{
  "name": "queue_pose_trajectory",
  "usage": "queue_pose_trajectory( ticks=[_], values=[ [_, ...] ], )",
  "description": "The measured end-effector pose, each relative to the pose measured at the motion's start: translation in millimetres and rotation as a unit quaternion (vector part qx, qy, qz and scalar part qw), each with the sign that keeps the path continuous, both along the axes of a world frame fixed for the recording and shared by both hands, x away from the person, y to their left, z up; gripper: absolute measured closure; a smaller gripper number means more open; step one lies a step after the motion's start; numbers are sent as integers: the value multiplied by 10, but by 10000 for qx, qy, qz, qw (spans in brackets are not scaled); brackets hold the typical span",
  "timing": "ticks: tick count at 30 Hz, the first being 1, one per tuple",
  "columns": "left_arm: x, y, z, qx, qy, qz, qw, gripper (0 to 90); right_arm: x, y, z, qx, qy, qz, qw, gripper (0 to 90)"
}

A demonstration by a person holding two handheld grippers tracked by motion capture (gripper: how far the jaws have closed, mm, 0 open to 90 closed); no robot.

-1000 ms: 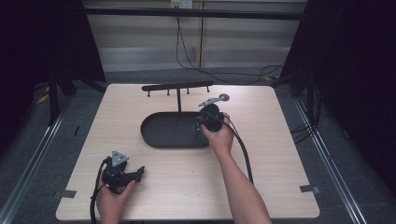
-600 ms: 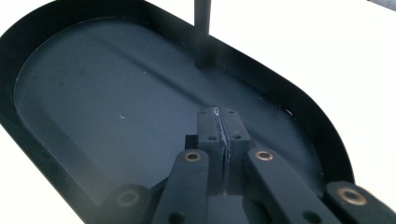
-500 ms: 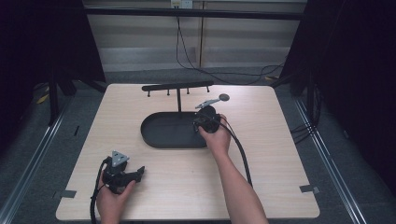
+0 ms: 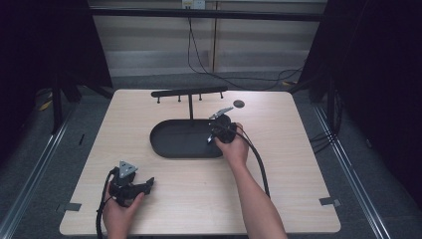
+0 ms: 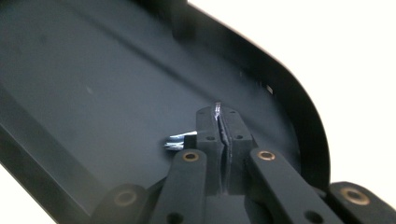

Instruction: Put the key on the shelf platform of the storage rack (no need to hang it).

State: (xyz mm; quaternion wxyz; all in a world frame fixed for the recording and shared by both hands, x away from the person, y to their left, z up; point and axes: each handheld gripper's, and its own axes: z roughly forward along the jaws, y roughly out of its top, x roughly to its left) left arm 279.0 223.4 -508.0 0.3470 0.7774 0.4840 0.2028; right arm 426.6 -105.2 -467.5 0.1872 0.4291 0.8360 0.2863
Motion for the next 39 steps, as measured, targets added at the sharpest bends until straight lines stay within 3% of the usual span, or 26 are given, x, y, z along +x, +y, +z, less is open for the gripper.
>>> queue_pose_trajectory(
  ticks=[3, 10, 39],
  values=[
    [0, 0, 0, -1, -1, 0, 10000, 239, -6, -36, -36, 149, 14, -53, 9999, 888],
    [0, 0, 0, -2, -1, 1, 10000, 239, -16, -57, -76, 208, 62, -63, 9997, 888],
    [0, 0, 0, -2, -1, -1, 10000, 239, -20, -48, -141, 168, 117, -87, 9998, 866]
  ],
)
